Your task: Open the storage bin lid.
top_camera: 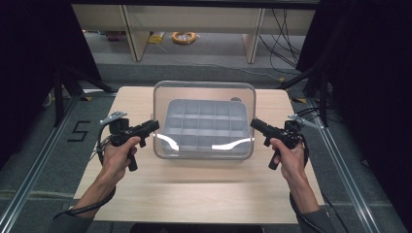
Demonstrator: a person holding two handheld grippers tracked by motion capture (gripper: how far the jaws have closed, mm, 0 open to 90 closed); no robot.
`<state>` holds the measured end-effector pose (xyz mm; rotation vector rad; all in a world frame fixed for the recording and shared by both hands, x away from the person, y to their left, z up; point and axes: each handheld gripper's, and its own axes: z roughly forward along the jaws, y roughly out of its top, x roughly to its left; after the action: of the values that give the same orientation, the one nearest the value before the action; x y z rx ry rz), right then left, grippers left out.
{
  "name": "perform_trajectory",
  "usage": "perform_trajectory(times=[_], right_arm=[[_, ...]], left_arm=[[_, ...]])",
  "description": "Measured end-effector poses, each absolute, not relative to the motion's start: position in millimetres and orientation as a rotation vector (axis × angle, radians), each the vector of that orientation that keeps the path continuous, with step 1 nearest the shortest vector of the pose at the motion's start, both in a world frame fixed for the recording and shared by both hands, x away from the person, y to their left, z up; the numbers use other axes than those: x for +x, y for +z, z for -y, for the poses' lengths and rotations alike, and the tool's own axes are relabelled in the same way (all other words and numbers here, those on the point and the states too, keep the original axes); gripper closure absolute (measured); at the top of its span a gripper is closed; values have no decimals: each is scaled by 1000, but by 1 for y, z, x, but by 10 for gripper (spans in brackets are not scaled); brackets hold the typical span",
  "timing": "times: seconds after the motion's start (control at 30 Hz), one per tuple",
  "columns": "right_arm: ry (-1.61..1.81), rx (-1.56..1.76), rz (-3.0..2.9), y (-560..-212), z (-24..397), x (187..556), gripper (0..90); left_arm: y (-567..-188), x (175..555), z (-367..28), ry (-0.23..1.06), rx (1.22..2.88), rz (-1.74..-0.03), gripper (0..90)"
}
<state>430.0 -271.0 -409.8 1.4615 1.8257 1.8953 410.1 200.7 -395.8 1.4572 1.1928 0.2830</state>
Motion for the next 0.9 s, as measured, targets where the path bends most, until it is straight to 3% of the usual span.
perform_trajectory(times=[0.9], right_arm=[[1864,1455,-1852,-426,285,398,738]], left_arm=[[-416,379,-191,255,1502,-1176,661]])
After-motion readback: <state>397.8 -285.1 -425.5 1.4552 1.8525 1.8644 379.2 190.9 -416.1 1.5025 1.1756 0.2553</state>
